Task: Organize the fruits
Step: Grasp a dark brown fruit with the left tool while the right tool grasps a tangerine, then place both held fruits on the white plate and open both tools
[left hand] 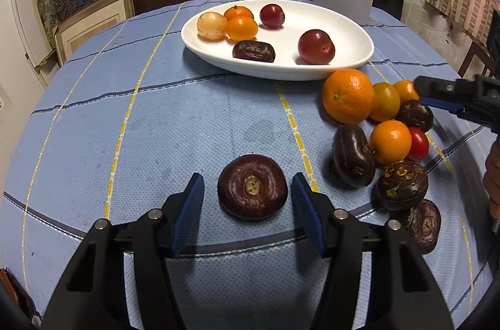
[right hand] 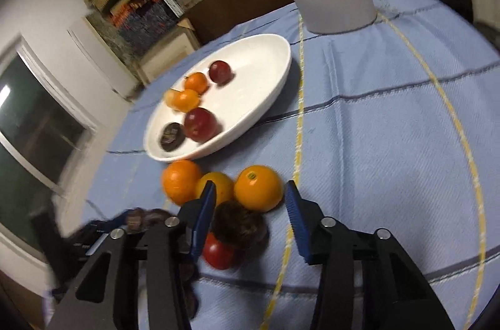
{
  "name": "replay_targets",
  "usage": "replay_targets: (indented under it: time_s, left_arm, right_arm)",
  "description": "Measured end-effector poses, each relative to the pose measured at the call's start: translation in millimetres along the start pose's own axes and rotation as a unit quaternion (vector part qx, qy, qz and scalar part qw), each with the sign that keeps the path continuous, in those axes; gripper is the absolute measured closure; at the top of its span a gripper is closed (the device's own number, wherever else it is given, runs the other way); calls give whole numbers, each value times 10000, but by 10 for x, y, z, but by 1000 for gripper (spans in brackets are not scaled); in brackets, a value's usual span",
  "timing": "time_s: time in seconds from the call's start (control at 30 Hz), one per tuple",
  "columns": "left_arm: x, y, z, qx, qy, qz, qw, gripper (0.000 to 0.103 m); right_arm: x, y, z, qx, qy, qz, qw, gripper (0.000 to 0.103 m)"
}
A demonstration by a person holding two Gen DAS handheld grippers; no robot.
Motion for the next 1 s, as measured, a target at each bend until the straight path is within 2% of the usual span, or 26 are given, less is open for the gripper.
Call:
replay_targets:
  time_s: [0.07, 0.2, 0.23, 0.3, 0.33, 0.47, 0.67, 0.83, 1.0]
  left_arm:
    - [6, -5, -4, 2, -9, -1, 10000, 45]
    - [3, -8, -26, 29, 104, -8, 9999, 56]
    - [1, -7, -37, 56, 100, -12, 9999, 56]
    - [-5, -4, -43, 54, 136, -27, 9999, 61]
    - [-9, -5, -43, 38, 154, -42, 9999, 62]
    - [-42, 2, -62, 34, 163, -120, 9998, 62]
    - [-255, -74, -103, 41, 159, -504, 9986, 62]
    - [-432, -527, -85, 24, 203, -810, 9965, 62]
    - [-248, -1055, 23, -136, 247, -929, 9953, 62]
  right_arm:
    - [52, -4, 81, -186, 243, -20, 9995, 58]
    - [129, -4, 108, -231, 202, -5, 9995, 58]
    - [133, 5, 99, -218, 135, -19, 9997, 59]
    - [117, 5, 67, -200, 34, -60, 9998, 69]
    - [91, 10, 60, -217, 33, -79, 9997, 70]
    - [-84, 47, 44, -344, 204, -478, 9981, 70]
    - [-382, 24, -58, -227, 246, -987, 9946, 70]
    - [-524, -140, -56, -114, 84, -1159, 9932, 70]
    - [-379, -508, 160, -312, 146, -1075, 9936, 70]
Point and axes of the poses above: each gripper's, at about its wrist camera, not at the fingertips, and x roughly the way its jaws point, z to its left, y to its underside, the point moved 1 cm from there along x, roughly the way its jaws point, and after that the axes turned 15 degrees about y, right-handed, at the moved point
